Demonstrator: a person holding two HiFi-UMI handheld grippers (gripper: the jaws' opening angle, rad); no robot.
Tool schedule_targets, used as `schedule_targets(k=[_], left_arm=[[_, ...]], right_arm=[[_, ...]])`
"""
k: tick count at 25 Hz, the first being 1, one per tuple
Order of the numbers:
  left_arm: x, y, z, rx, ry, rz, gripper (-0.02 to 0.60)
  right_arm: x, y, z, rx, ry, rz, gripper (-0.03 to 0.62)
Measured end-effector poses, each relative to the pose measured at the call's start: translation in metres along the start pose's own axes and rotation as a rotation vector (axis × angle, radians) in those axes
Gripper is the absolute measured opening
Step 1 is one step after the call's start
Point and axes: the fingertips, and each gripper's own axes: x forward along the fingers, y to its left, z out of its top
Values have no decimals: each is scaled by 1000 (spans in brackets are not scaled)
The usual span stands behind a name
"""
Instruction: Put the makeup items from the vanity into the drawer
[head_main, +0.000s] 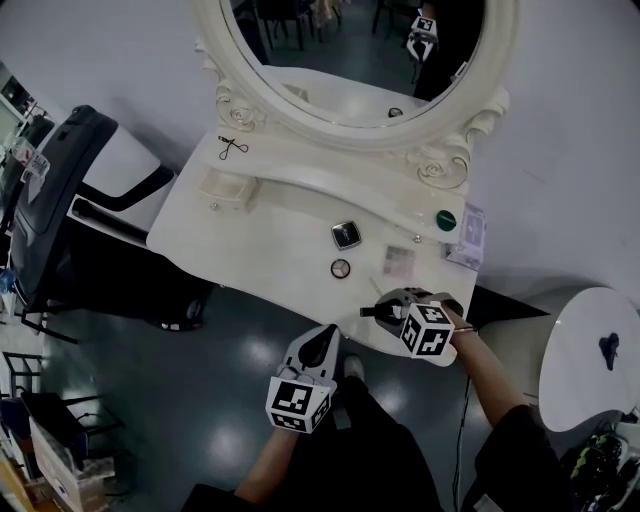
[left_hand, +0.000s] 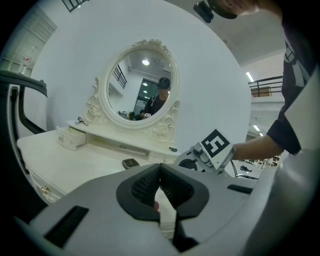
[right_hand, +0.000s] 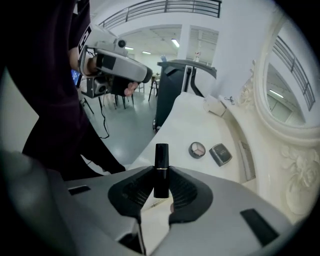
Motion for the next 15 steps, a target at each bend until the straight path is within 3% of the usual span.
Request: schedule_targets(k=[15], left_arm=[[-34, -1, 49, 49, -119, 31, 14]], right_arm=[[-69, -4, 85, 300, -375, -201, 106]])
